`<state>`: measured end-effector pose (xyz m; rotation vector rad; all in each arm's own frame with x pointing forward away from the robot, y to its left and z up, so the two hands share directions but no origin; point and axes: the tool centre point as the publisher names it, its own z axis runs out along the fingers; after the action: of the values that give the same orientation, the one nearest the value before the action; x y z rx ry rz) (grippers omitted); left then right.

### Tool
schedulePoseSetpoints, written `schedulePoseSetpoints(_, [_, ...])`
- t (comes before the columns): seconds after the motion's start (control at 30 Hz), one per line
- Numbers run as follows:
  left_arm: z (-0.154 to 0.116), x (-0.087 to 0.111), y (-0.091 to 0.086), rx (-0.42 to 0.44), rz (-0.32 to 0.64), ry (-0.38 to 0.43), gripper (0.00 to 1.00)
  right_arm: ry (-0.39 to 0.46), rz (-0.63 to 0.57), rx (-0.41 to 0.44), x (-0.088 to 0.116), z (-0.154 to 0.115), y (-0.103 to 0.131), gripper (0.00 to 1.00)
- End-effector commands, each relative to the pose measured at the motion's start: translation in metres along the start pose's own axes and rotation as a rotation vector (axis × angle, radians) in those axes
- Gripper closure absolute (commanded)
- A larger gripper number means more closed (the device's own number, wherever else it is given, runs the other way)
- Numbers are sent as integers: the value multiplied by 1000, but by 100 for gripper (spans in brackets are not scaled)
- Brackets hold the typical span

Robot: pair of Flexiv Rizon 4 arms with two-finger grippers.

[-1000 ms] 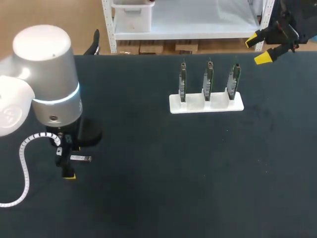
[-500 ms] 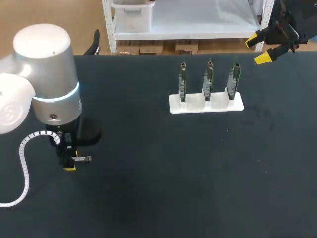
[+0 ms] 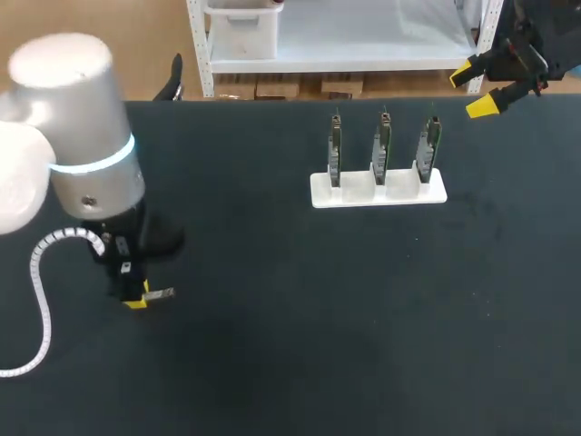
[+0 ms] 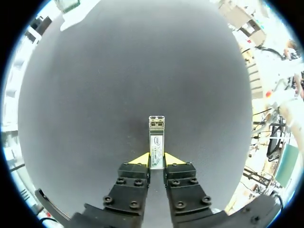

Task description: Pick up the optical module with the left hand, and insert it into the network port with the right hand.

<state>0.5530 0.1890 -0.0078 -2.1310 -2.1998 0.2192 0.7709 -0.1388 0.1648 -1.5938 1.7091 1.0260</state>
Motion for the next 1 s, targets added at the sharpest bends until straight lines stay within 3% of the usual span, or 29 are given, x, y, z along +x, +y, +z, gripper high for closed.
schedulePoseSetpoints(0.03, [-23, 4, 4, 50, 49, -262, 100, 0, -2, 6, 0, 0, 2, 0])
schedulePoseSetpoints(0.13, [-44, -8, 5, 44, 86, -361, 100, 0, -2, 6, 0, 0, 2, 0])
schedulePoseSetpoints(0.23, [-63, -20, 6, 32, 125, -408, 100, 0, -2, 6, 0, 0, 2, 0])
schedulePoseSetpoints(0.87, [-63, -20, 6, 32, 125, -408, 100, 0, -2, 6, 0, 0, 2, 0])
schedulePoseSetpoints(0.93, [-62, -30, -1, -6, 92, -469, 100, 0, -2, 6, 0, 0, 2, 0])
schedulePoseSetpoints(1.0, [-73, -52, 6, -75, 97, -524, 100, 0, -2, 6, 0, 0, 2, 0])
